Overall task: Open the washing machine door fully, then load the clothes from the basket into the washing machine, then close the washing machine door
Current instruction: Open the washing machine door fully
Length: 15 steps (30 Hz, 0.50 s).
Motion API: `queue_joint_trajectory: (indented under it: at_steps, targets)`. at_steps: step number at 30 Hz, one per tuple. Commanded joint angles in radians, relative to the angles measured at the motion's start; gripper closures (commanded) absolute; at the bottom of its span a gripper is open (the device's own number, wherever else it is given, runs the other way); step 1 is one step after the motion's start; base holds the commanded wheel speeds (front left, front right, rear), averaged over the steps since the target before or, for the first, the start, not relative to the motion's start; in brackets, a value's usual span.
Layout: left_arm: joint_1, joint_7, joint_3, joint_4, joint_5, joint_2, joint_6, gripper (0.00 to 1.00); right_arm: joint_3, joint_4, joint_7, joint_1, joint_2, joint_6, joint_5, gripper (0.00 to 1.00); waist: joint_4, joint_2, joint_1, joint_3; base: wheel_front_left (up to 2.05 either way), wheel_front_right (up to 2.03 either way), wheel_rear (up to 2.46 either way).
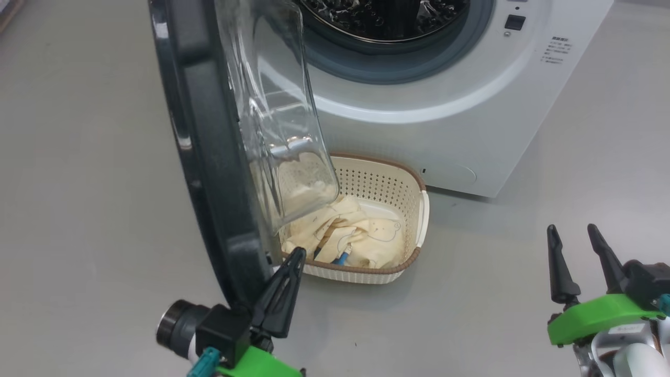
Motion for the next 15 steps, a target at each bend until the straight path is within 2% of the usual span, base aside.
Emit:
queue_joint_trajectory:
  at_steps: [1, 15]
  targets:
    - [-0.015, -0.003, 0.087, -0.028, -0.014, 0.034, 0.031, 1.00, 0.015, -0.027, -0.013, -0.033, -0.024, 0.000, 0.009, 0.00, 0.016, 0.0000, 0.0000, -0.001, 0.00, 0.00, 0.00]
    - [0.020, -0.017, 0.215, -0.022, -0.067, 0.081, 0.100, 1.00, 0.018, -0.034, -0.003, -0.023, -0.033, 0.000, 0.014, 0.00, 0.112, 0.0000, 0.0000, -0.017, 0.00, 0.00, 0.00]
